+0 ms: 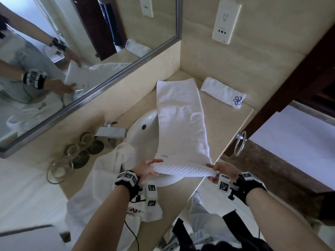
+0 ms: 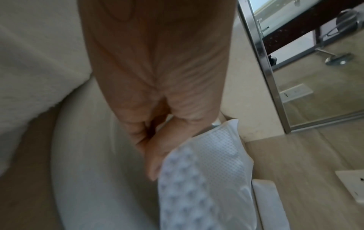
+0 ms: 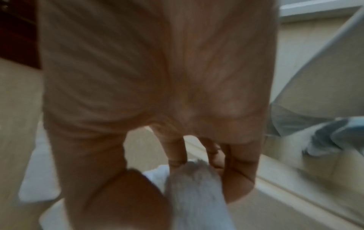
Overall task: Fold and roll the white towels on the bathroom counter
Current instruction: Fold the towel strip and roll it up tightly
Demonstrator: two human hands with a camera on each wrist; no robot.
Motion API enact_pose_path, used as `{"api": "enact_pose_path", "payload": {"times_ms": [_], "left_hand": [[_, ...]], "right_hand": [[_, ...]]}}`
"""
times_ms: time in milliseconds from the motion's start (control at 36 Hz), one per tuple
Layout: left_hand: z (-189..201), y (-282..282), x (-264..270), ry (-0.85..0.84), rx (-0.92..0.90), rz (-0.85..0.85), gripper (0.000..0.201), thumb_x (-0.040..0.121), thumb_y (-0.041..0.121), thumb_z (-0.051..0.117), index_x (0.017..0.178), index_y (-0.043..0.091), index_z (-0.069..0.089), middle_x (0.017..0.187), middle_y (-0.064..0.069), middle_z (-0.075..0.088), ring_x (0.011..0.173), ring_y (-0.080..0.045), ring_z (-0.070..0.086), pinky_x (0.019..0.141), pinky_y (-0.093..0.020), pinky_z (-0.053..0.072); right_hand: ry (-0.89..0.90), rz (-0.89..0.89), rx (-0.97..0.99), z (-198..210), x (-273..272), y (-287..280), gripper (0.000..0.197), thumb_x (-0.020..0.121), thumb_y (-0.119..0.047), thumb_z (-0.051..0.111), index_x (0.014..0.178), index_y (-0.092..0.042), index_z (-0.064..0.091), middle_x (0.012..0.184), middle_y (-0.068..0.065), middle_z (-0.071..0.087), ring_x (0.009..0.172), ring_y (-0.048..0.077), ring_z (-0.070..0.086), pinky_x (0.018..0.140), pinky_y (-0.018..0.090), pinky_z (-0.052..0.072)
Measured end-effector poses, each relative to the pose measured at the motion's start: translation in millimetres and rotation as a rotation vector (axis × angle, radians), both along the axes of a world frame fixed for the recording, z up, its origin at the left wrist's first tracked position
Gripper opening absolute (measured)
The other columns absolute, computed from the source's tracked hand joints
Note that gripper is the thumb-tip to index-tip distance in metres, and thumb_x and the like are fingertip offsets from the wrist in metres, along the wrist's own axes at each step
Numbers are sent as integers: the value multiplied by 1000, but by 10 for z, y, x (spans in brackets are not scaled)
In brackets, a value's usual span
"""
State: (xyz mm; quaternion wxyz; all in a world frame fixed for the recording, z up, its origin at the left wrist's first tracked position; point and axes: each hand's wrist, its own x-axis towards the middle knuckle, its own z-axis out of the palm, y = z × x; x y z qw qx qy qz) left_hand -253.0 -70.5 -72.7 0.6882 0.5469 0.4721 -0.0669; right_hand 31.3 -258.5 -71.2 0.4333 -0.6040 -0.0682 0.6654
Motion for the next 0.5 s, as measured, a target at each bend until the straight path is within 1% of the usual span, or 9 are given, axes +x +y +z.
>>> {"api": "enact_pose_path", "payload": {"times_ms": [56, 139, 194, 250, 306, 333, 389, 417, 500], "left_hand": [[-40, -25, -1, -35, 9, 64, 58, 64, -10, 71, 114, 19, 67, 130, -7, 55, 125, -25, 45, 103, -33, 41], [21, -80, -16, -85, 31, 103, 53, 67, -9, 72, 114, 13, 65, 121, -13, 61, 118, -26, 54, 99, -31, 46], [40, -79, -25, -98, 29, 131, 46, 75, -10, 71, 116, 8, 63, 113, -12, 66, 108, -23, 61, 90, -25, 51], [68, -74, -15, -106, 54, 172, 32, 80, -5, 69, 110, 4, 64, 87, -4, 67, 80, -16, 62, 68, -17, 50], [89, -80, 18, -116, 111, 214, 13, 84, 0, 67, 97, 3, 66, 61, 4, 54, 56, -9, 47, 52, -15, 40], [107, -84, 42, -119, 127, 241, 3, 86, 3, 66, 87, 6, 65, 55, 5, 47, 50, -8, 41, 48, -15, 36], [61, -73, 85, -109, 158, 282, 22, 89, 8, 64, 68, 13, 57, 50, 3, 40, 47, -11, 35, 46, -17, 32], [39, -72, 110, -95, 148, 293, 26, 90, 12, 64, 66, 14, 54, 51, 2, 39, 49, -13, 35, 47, -18, 32], [-14, -44, 177, -71, 59, 365, 16, 87, 21, 69, 80, 11, 58, 64, -3, 47, 57, -15, 45, 56, -25, 45]], "right_hand": [[-21, 61, 17, -21, 46, -26, 45, 73, -11, 74, 115, -7, 59, 89, 19, 56, 76, 23, 60, 68, 29, 50], [85, 74, -78, -19, 69, -65, 43, 66, 13, 64, 103, -9, 64, 88, 12, 53, 74, 19, 54, 66, 24, 48], [9, 72, -67, -71, 74, -50, 47, 56, 0, 80, 100, -5, 64, 81, 12, 51, 65, 18, 51, 63, 24, 42], [47, 17, -72, -75, 68, -33, 60, 49, -20, 92, 96, -5, 59, 73, 11, 55, 59, 16, 52, 60, 24, 41], [44, -94, -137, 16, 22, -2, 39, 66, -19, 82, 92, -7, 56, 66, 7, 62, 54, 15, 59, 57, 22, 48], [127, -164, -178, 25, 7, -7, 34, 67, -15, 79, 89, -4, 56, 65, 9, 61, 53, 16, 60, 55, 23, 51], [192, -186, -258, 74, -34, -9, 44, 52, -10, 89, 81, 4, 58, 69, 14, 59, 57, 22, 62, 57, 27, 56], [210, -197, -288, 60, -30, 9, 45, 53, -10, 89, 83, 6, 59, 75, 15, 60, 64, 25, 63, 60, 32, 58], [220, -211, -315, 102, -47, 44, 32, 84, -20, 67, 97, 7, 57, 94, 19, 63, 77, 30, 65, 69, 37, 57]]}}
